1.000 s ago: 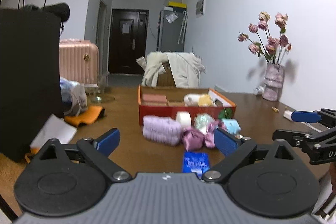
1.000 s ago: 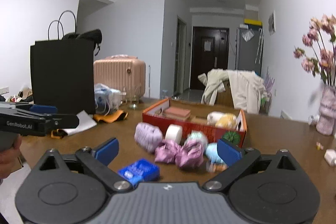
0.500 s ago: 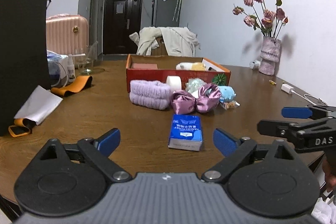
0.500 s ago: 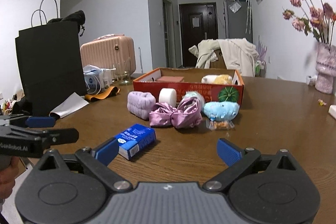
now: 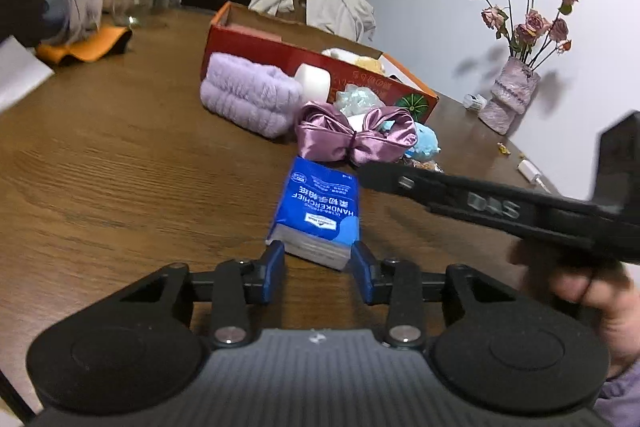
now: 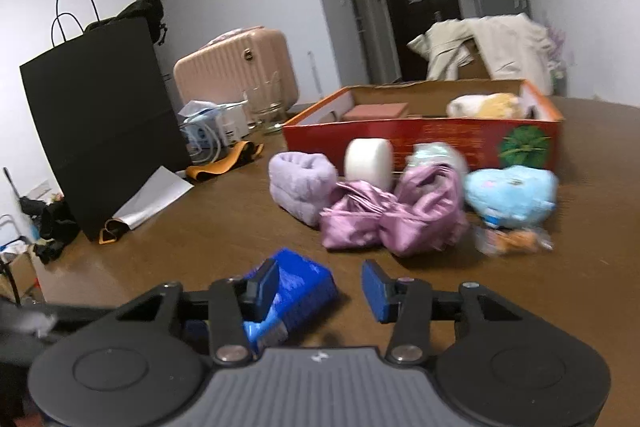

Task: Organize soft objects
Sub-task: 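Close both grippers on the blue tissue pack, then carry the blue tissue pack with both grippers and lower it into the box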

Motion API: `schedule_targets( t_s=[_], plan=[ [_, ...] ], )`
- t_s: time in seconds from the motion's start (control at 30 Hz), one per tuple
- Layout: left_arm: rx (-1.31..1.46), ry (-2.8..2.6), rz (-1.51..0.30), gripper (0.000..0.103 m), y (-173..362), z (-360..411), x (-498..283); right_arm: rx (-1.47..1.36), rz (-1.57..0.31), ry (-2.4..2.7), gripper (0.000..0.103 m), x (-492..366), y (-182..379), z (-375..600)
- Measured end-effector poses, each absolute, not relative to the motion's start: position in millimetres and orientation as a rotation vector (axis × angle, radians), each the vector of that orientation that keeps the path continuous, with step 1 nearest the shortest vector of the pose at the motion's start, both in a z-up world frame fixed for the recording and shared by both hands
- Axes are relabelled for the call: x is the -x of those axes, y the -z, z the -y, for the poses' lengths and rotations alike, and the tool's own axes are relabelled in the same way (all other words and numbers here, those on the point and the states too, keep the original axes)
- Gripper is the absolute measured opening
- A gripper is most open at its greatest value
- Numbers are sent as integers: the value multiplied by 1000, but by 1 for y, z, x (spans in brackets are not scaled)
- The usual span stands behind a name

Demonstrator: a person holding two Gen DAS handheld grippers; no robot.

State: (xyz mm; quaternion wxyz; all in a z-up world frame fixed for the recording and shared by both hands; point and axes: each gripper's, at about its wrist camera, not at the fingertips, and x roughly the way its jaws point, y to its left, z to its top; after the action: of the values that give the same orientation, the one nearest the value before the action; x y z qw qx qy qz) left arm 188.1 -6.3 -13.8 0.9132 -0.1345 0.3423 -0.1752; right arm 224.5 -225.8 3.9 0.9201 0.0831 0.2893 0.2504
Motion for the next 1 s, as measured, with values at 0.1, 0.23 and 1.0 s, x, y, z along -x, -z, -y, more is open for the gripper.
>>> schedule_targets(
  t_s=[0.1,0.23,1.0],
  plan=[
    [297,372,-718,36,16,3,-198,-182,-616,-538,38,-246,-1,219],
    [333,362,-730,36,18,-5,-212,-215,-660,-574,31,-261,6,216],
    [443,426,-779,33,21,-17,-252,-402,-672,-461,32,-230,17,246]
  ],
)
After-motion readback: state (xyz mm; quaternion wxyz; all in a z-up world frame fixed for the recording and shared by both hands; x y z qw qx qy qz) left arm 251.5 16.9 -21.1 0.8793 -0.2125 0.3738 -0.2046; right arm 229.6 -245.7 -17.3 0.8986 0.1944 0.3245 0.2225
